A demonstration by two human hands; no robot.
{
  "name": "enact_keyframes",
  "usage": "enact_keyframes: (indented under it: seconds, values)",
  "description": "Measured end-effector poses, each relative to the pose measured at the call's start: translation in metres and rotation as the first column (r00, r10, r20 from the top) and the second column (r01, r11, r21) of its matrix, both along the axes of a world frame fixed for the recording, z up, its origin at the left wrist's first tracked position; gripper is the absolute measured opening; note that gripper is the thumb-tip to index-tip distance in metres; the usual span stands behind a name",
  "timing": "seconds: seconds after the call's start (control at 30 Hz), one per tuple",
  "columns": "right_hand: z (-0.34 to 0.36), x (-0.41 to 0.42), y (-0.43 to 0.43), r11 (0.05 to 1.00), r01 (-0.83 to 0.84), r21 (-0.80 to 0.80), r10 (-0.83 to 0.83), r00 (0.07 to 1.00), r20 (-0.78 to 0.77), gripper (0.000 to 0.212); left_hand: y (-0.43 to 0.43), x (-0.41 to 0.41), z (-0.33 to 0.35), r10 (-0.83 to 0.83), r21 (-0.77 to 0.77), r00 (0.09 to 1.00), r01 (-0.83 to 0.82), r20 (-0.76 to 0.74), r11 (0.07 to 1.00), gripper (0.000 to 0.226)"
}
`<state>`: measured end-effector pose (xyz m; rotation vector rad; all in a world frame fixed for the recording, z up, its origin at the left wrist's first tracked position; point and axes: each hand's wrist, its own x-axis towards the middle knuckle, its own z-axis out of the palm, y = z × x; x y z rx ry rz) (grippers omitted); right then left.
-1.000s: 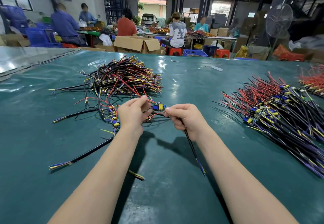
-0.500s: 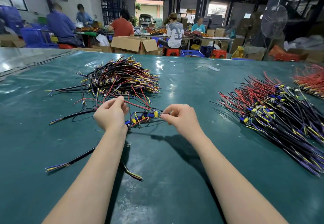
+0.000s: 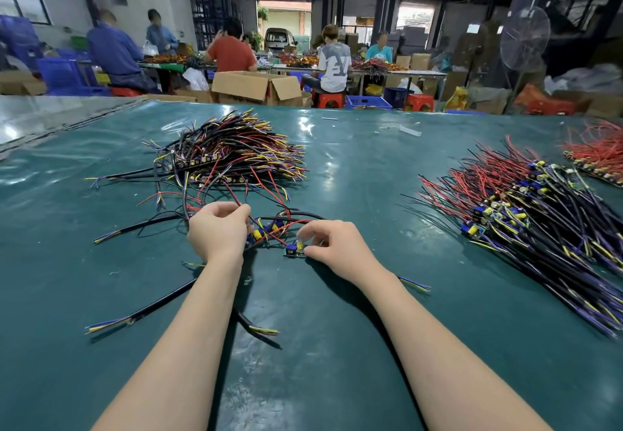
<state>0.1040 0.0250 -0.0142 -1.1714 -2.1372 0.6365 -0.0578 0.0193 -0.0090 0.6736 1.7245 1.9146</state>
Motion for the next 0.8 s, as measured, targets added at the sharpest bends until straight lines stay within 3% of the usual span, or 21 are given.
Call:
enact_keyframes:
  seconds: [0.37, 0.53, 0.6, 0.67, 0.8]
  values:
    - [-0.001, -0.006, -0.006, 0.992, -0.089, 0.09, 0.079, 0.991, 0.109, 0.017, 0.003, -0.007, 0.003, 0.064, 0.124, 0.969, -0.096, 0.238, 0.988, 0.024]
    - [0.0, -0.011, -0.008, 0.993, -0.033, 0.115, 0.042, 0.997, -0.071, 0.014, 0.002, -0.013, 0.006, 0.122, 0.153, 0.929, -0.185, 0.349, 0.971, 0.026]
    - [-0.001, -0.01, -0.009, 0.992, -0.005, 0.13, 0.019, 0.995, -0.102, 0.016, 0.002, -0.011, 0.008, 0.035, 0.177, 0.936, -0.103, 0.35, 0.979, 0.025]
    - [-0.001, -0.008, -0.008, 0.987, 0.063, 0.145, -0.037, 0.983, -0.179, 0.018, 0.0, -0.005, 0.011, -0.163, 0.218, 0.929, 0.092, 0.332, 0.972, 0.025]
    - [0.003, -0.008, -0.009, 0.983, 0.089, 0.163, -0.042, 0.962, -0.27, 0.016, -0.003, 0.015, 0.011, -0.53, 0.08, 0.842, 0.524, 0.099, 0.848, 0.017]
